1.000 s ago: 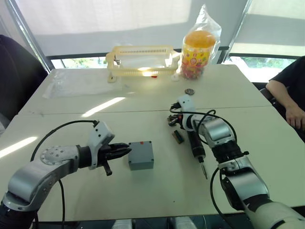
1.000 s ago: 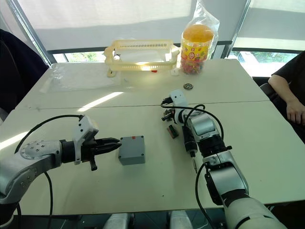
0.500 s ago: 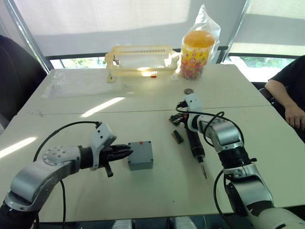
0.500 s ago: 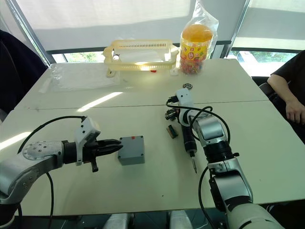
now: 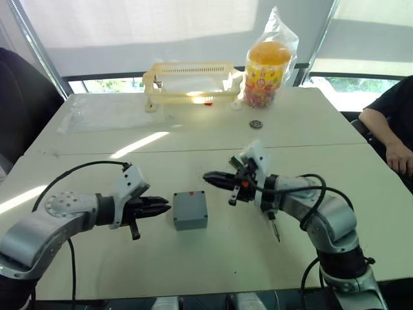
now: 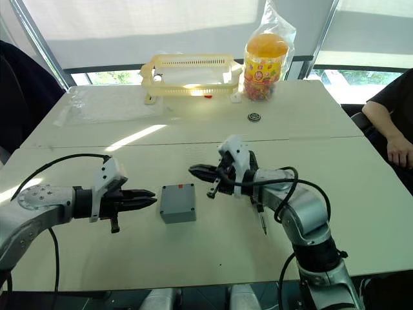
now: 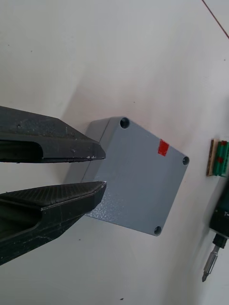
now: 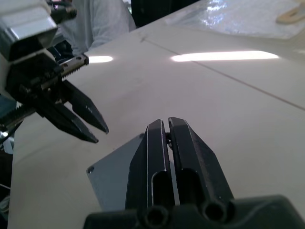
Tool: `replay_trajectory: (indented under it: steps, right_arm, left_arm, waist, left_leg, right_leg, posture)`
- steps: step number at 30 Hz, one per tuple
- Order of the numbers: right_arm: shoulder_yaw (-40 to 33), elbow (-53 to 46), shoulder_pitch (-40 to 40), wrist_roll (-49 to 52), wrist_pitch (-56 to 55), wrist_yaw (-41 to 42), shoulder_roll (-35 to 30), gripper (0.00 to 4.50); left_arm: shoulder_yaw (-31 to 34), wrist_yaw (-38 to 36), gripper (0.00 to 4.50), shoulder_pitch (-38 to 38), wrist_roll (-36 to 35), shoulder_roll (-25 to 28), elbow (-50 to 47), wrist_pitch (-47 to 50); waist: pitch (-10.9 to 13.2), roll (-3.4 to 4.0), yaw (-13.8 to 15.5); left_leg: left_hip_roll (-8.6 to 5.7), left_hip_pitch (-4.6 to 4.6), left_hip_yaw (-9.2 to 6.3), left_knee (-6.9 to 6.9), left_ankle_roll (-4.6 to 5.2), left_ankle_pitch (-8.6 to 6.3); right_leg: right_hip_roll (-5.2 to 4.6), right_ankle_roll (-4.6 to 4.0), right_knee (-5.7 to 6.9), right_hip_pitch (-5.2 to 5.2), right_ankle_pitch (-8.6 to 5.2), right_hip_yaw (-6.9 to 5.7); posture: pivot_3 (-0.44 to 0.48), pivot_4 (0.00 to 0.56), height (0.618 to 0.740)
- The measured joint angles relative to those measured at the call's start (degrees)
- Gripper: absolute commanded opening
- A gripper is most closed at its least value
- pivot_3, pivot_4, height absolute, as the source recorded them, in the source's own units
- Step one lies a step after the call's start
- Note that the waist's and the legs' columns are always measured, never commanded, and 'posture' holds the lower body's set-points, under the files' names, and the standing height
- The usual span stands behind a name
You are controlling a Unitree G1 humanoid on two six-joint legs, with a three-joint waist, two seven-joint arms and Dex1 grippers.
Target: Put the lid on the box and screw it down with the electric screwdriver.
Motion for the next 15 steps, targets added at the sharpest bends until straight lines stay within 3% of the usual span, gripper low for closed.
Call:
replay_trajectory:
  steps: [15]
  right_arm:
    - [7.8, 8.6, 0.6, -6.9, -11.8, 0.4, 0.0, 0.05]
  left_arm:
    - [2.0, -1.2, 0.67, 0.9, -0.3, 1.6, 0.0, 0.0]
  waist:
    - [0.0, -0.01, 0.1]
  left_leg:
    - [0.00, -0.02, 0.01, 0.02, -0.01, 0.00]
  right_leg:
    - [0.00, 0.14, 0.00, -0.01, 0.08, 0.01]
  posture:
    - [0.000, 0.150, 0.740]
